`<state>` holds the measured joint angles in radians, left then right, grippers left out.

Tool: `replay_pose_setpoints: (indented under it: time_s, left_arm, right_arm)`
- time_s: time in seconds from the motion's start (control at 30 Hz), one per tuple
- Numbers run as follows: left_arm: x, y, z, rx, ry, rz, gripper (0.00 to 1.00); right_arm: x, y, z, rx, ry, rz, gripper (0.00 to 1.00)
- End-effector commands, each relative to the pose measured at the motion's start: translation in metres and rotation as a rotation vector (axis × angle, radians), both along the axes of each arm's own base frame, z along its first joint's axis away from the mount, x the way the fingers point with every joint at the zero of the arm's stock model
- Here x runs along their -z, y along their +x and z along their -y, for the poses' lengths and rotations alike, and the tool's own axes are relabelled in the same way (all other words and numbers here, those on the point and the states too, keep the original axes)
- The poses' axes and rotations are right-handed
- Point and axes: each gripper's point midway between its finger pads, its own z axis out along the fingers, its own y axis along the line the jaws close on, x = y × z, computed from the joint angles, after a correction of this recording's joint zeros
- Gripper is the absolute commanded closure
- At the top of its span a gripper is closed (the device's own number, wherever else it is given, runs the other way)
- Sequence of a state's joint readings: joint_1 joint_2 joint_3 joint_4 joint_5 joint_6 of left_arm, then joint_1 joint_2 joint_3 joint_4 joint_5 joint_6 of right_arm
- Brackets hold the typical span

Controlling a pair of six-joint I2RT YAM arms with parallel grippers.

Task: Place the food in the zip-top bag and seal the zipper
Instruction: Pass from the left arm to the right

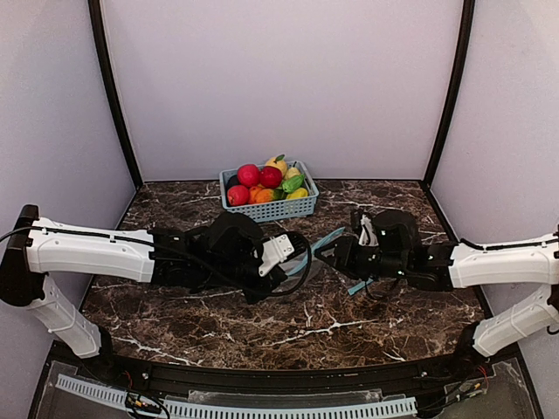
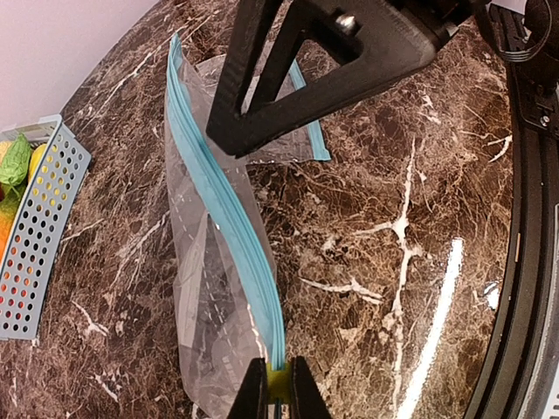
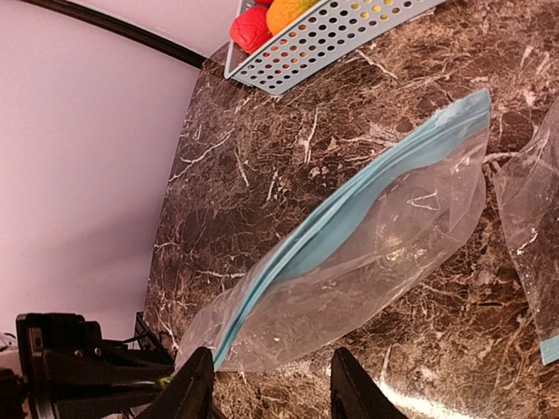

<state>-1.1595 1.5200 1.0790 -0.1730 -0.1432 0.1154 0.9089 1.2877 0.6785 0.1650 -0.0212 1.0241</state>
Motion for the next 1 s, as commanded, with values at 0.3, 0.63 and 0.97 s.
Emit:
replay_pose_setpoints:
  time_s: [0.3,0.63,0.97]
  left_arm:
    - [-0.004,-0.003,0.002,-0.013,-0.006,-0.028,0.99]
    - [-0.006,-0.002,0.001,-0.014,-0.009,-0.026,0.99]
    - [-0.005,-0.002,0.001,-0.013,-0.009,-0.027,0.99]
  right_arm:
    - [-0.026,-0.013,-0.005,-0.058,0.160,0.096,0.57]
    - [-0.012,-0.011,-0.011,-0.059,0.144,0.063,0.71]
    - [-0.010,-0.009,-0.015,-0.066,0.142,0.059,0.78]
